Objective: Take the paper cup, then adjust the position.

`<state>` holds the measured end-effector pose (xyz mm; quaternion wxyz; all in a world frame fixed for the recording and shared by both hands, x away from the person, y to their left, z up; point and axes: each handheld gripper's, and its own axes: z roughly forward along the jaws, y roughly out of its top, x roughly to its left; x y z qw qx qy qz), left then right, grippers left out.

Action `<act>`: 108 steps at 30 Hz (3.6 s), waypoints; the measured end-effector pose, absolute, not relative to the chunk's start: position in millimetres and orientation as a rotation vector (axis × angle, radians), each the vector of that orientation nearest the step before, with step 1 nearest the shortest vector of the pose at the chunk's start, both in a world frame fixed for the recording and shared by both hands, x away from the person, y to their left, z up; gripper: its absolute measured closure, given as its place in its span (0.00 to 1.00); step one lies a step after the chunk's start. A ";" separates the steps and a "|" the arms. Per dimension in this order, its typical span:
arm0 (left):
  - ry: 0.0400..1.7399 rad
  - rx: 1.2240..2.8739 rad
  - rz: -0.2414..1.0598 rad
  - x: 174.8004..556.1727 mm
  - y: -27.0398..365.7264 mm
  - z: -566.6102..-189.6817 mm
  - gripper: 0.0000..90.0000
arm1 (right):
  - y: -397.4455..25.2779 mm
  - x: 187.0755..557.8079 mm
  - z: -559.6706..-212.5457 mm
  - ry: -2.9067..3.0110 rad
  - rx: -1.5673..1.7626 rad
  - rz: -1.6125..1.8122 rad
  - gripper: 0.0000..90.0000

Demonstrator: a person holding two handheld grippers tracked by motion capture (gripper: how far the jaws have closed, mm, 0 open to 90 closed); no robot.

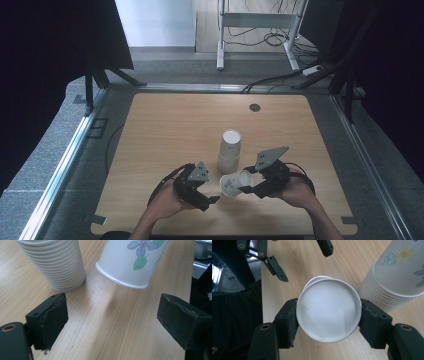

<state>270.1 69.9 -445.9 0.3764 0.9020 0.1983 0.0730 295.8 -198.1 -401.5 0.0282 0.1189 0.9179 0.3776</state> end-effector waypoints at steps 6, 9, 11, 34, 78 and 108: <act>0.491 2.330 0.193 269.1 67.7 -447.1 0.13 | -198.2 292.5 -405.9 2.828 0.364 1.187 0.41; 0.481 2.330 0.190 268.6 66.9 -446.6 0.13 | -198.0 291.7 -407.0 2.829 0.360 1.200 0.41; 0.477 2.332 0.188 268.5 66.5 -446.8 0.13 | -197.6 291.3 -407.7 2.831 0.358 1.199 0.41; 0.428 2.331 0.151 265.3 62.5 -446.2 0.12 | -196.9 290.9 -416.4 2.852 0.350 1.229 0.41; 0.313 2.378 0.066 266.0 41.2 -462.4 0.26 | -197.6 288.1 -422.0 2.851 0.208 1.437 0.41; 0.327 2.479 0.142 265.5 41.0 -456.4 0.34 | -196.8 289.8 -418.9 2.889 0.236 1.245 0.27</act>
